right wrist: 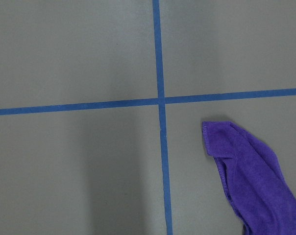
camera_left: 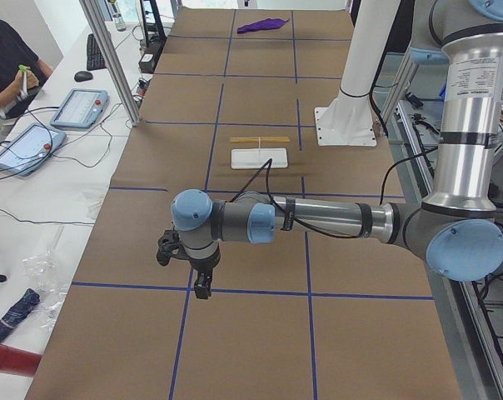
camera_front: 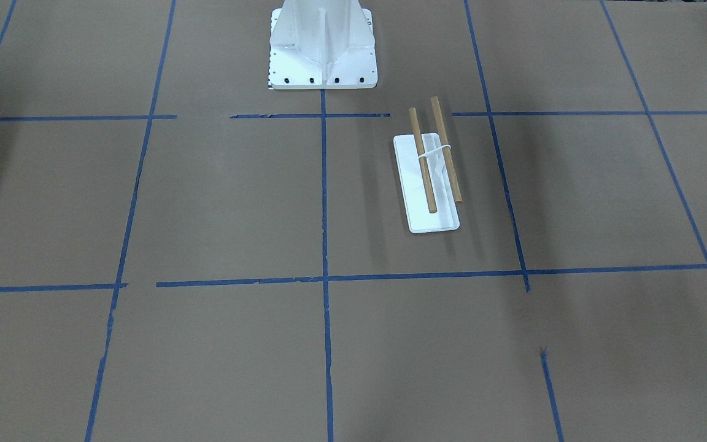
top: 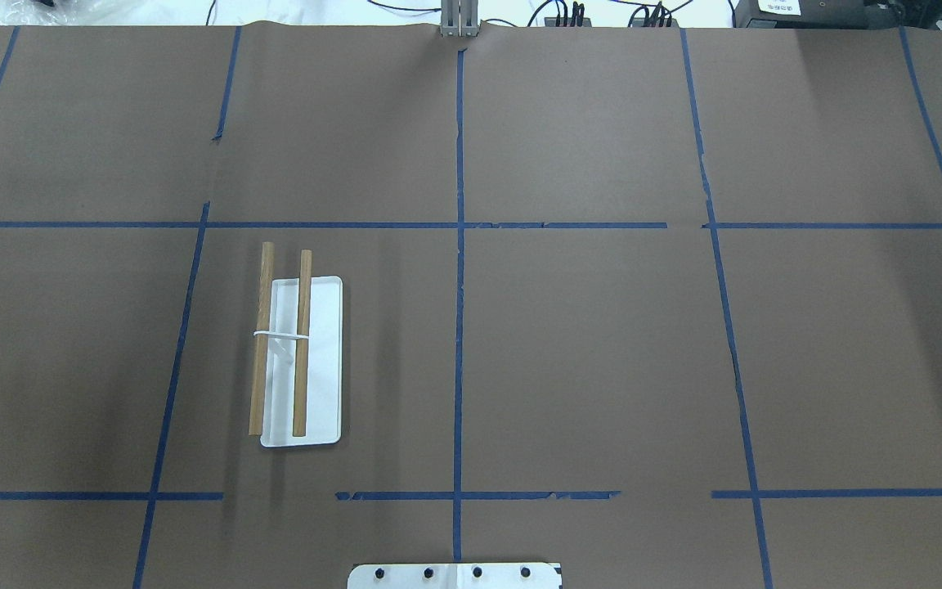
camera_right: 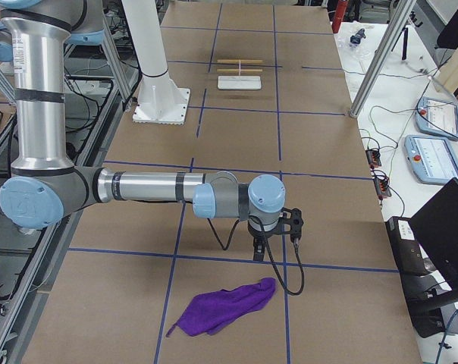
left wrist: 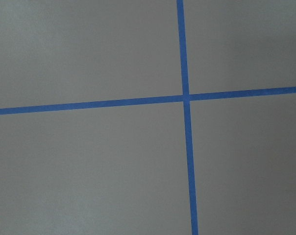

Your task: Hang towel on rack

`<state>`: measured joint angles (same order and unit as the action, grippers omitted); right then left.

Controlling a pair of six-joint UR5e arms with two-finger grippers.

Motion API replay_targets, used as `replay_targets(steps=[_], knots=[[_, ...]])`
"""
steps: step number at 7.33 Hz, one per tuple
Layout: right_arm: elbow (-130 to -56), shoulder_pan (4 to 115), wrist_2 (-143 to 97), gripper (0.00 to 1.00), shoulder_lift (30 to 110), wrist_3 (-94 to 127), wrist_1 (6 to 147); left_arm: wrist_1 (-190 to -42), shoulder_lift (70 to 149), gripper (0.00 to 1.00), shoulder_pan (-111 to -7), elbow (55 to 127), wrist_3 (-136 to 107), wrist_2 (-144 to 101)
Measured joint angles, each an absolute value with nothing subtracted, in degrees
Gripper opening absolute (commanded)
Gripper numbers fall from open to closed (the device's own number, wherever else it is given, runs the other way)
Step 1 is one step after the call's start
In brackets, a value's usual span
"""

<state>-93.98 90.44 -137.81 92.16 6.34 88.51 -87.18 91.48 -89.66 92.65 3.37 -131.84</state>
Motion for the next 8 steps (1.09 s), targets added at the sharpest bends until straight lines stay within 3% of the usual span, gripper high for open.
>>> replay_targets(steps=[6,8], knots=[[-92.37,88.72,-137.76,1.00,90.93,6.48,86.55,-87.10,91.58,1.00,-89.49,95.02,3.17,-131.92],[-83.89,88.62,-137.68,1.00,91.93,3.66,77.43,-87.10,91.61,1.00,-89.41,95.83,3.16,-131.92]])
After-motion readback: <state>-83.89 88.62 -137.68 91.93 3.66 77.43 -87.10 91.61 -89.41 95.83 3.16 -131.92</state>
